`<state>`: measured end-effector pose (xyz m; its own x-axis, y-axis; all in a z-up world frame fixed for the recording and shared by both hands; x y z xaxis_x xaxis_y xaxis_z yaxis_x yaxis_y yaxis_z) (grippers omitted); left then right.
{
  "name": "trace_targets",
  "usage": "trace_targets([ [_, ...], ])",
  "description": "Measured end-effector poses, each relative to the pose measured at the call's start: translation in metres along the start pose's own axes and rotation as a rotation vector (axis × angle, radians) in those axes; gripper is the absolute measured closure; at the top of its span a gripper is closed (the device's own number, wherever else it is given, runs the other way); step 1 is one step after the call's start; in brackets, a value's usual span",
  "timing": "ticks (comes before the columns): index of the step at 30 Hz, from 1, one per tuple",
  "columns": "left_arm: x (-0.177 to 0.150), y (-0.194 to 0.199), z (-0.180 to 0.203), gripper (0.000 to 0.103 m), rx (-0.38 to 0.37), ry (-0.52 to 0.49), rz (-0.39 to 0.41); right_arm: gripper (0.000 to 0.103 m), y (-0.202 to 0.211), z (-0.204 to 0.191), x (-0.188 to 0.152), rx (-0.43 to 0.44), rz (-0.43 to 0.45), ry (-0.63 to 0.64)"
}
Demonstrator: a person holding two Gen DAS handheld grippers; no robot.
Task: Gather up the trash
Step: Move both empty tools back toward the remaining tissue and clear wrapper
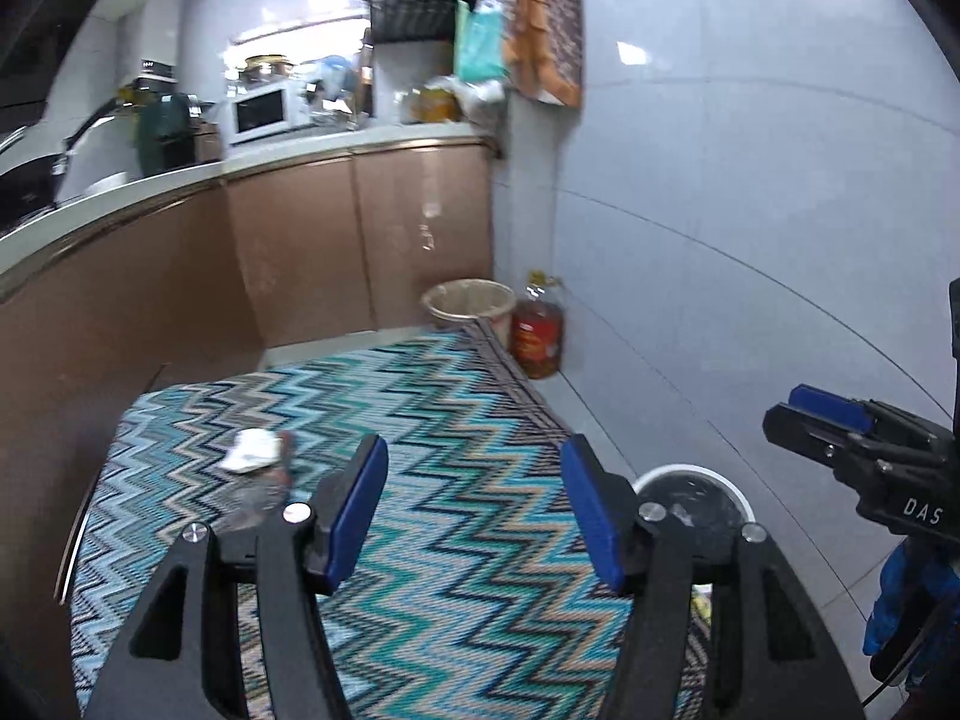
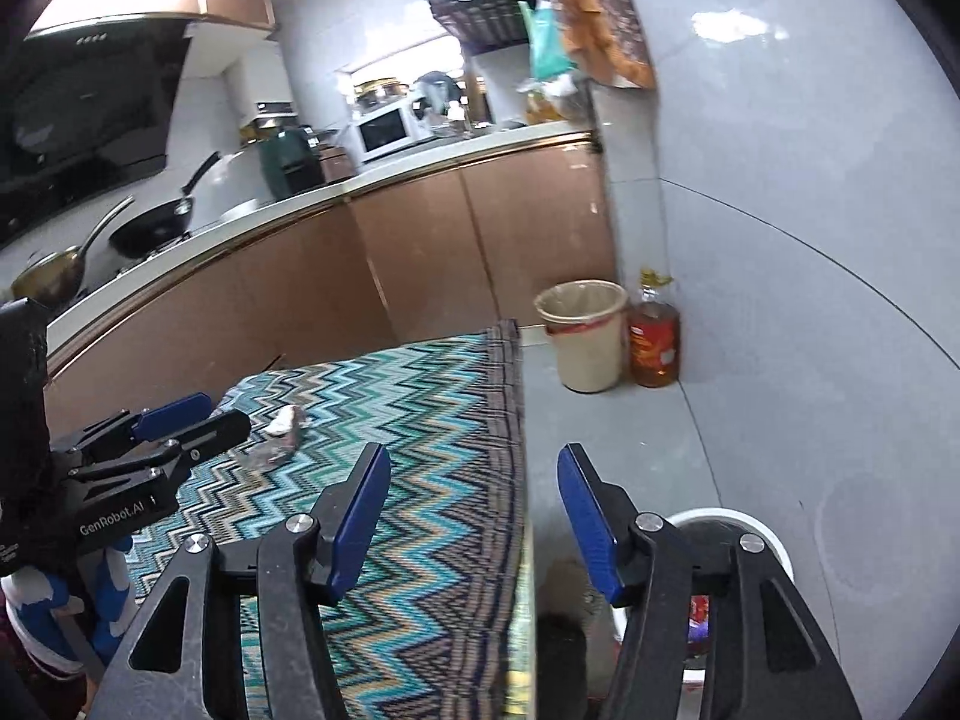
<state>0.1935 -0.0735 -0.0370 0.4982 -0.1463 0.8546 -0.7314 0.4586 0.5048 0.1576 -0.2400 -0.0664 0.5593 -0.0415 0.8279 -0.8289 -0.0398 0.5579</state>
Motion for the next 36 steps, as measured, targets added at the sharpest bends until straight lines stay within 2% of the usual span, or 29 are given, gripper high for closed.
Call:
trace_targets([
  [9, -0.009, 0.068, -0.058, 0.038, 0.113, 0.068, 0.098, 0.039, 0.018, -0.049, 0.008, 0.058, 0.044, 0.062],
  [20, -0.032, 0.111, -0.101, 0.038, 0.176, 0.163, 0.162, 0.037, 0.043, -0.088, 0.008, 0.091, 0.075, 0.144],
  [26, -0.051, 0.109, -0.143, 0.038, 0.184, 0.242, 0.120, 0.037, 0.034, -0.095, 0.009, 0.087, 0.063, 0.158],
  [31, -0.062, 0.100, -0.177, 0.038, 0.198, 0.268, 0.083, 0.037, 0.011, -0.106, 0.009, 0.093, 0.029, 0.182],
  [36, -0.062, 0.073, -0.213, 0.038, 0.121, 0.313, 0.027, 0.037, -0.022, -0.127, 0.012, 0.138, -0.016, 0.213],
])
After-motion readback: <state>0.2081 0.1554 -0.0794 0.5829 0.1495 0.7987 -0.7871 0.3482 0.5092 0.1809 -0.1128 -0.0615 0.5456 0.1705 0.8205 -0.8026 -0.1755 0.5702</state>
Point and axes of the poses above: each gripper's, at about its wrist camera, not at the fingertips, and y roughly against the way its jaws point, z to its right, x to its top, the point moved 5 cm from there along -y, roughly the way its jaws point, and after that the axes turned 15 degrees about -x, right-handed, at the moved point
